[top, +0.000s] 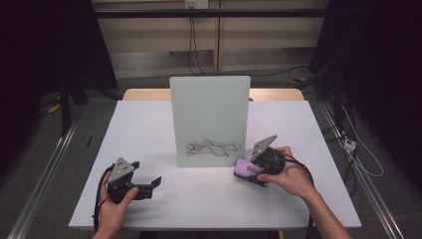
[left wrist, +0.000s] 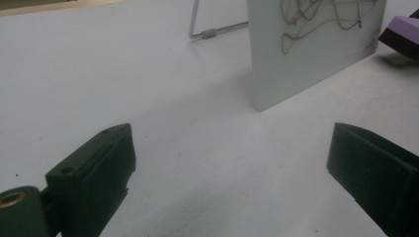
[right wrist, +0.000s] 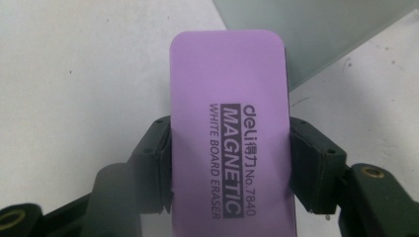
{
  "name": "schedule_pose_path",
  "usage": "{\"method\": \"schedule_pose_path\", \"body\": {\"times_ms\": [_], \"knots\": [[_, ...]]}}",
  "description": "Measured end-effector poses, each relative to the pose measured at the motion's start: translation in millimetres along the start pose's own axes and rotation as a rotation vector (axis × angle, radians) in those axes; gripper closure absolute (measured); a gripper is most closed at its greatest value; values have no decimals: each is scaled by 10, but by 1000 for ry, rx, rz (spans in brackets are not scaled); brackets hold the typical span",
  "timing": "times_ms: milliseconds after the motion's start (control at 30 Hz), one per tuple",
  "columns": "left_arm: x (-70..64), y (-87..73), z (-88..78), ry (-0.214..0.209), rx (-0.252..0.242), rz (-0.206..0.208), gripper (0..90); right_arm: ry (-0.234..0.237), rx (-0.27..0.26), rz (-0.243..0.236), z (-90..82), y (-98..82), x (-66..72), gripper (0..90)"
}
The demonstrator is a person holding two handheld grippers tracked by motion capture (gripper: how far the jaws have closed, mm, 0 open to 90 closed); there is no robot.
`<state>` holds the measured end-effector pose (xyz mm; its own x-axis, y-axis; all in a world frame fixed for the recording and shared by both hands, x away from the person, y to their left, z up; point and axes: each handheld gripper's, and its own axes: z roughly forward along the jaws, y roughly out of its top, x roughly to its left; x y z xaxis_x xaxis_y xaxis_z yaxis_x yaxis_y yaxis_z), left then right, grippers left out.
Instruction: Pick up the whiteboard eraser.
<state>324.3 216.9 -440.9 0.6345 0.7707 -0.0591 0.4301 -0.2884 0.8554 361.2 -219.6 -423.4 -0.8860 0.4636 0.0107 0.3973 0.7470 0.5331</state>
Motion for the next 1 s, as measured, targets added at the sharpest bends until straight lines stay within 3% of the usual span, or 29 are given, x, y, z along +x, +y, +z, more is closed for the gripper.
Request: {"method": "schedule_pose_path", "body": {"times_ms": [100,367,633,733,800,1000], "knots": [[-3,1,2,-2,-4,-4,47,3,-7,5,-6,-19,11,413],[14,-4,-4,-2,-4,-5,47,-26,-107,23,-52,-34,54,414],[57,-28,-2,-2,1,-22,47,-30,-162,51,-65,-29,70,414],[64,-30,-2,-1,-9,-33,47,-32,-177,47,-68,-18,77,414],[65,-30,-7,0,-10,-34,47,-36,-199,20,-65,-3,104,414],[56,-20,-1,2,-2,-22,47,-70,-237,25,-90,-1,130,414]]}}
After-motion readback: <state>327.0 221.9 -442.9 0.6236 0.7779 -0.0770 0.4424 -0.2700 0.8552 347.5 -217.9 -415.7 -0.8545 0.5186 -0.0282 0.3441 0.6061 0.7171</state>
